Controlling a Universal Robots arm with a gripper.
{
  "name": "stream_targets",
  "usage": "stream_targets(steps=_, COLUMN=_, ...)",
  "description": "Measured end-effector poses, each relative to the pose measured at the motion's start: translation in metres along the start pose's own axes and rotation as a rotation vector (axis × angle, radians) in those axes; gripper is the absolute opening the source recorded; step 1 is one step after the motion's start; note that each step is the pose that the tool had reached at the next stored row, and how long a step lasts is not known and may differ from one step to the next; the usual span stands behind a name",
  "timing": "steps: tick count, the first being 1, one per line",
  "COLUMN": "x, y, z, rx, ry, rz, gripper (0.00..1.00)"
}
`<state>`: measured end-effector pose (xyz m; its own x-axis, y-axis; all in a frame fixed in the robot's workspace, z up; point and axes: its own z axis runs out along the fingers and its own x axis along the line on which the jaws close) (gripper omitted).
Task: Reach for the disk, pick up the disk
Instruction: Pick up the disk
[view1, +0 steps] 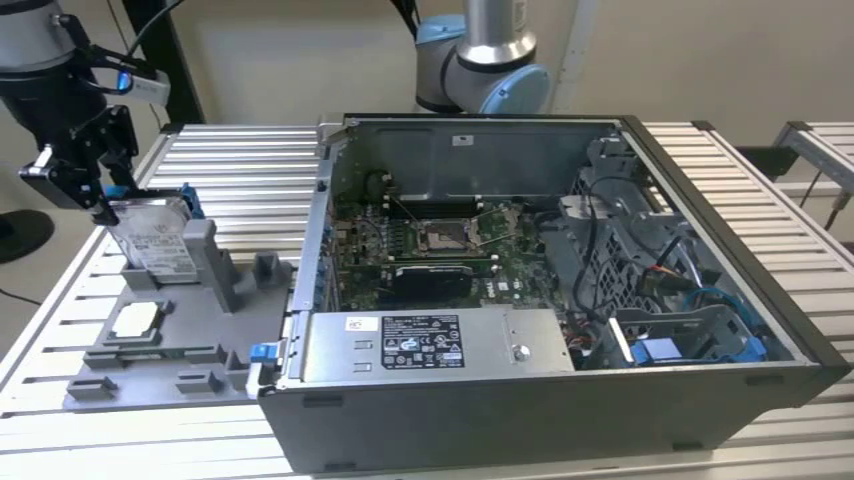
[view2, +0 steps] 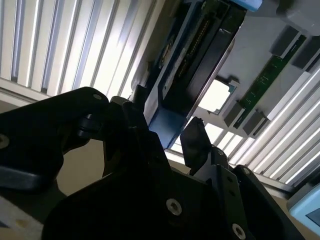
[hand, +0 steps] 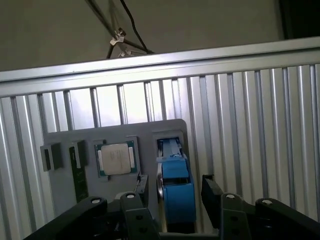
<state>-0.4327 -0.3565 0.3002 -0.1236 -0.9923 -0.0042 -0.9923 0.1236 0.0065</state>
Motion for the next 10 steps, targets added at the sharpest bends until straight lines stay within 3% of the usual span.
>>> stream_targets(steps=7, x=-0.0003, y=-0.0028, z=0.0118, rx=0.0, ry=0.0, rz=0.0, gripper=1.0)
stream_targets(steps=10, x=-0.0004, y=-0.0029, z=0.0126, rx=-0.0002, ry=-0.0002, rz=0.0, gripper=1.0)
